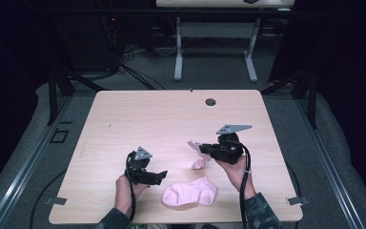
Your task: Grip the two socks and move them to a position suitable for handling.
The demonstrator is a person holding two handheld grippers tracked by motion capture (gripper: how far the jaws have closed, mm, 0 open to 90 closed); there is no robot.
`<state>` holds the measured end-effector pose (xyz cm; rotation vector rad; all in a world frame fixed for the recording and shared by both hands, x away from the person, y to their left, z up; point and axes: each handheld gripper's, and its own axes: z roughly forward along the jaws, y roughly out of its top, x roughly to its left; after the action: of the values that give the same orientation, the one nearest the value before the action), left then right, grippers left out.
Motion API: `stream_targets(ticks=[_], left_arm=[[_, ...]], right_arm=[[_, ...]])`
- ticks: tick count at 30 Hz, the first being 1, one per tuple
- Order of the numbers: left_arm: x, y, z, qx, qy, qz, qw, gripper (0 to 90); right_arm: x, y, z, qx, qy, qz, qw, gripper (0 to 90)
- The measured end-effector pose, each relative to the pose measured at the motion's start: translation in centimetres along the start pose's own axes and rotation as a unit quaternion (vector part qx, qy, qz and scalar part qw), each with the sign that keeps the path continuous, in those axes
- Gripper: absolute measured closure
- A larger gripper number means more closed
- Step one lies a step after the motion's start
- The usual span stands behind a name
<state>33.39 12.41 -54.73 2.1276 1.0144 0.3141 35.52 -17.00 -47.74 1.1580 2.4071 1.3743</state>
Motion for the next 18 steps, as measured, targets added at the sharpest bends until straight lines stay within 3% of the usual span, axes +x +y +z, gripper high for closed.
stream_targets(ticks=[6,11,13,18], left_arm=[[-3.0,2.2,2.8,0.023,-0.034,0.045,0.9982,26.7],[-5.1,3.7,5.0,0.042,-0.054,0.089,0.9937,35.6],[-5.6,4.1,5.7,0.044,-0.066,0.095,0.9923,37.7],[-6.6,5.1,7.4,0.057,-0.065,0.120,0.9889,44.3]], right_arm=[[0.0,-0.7,0.3,-0.006,-0.005,0.021,0.9997,84.7],[-1.1,-2.1,0.5,-0.012,-0.007,0.053,0.9985,84.6],[-1.6,-2.6,0.4,-0.019,-0.004,0.069,0.9974,84.6],[-2.8,-3.8,0.6,-0.021,-0.004,0.106,0.9941,84.7]])
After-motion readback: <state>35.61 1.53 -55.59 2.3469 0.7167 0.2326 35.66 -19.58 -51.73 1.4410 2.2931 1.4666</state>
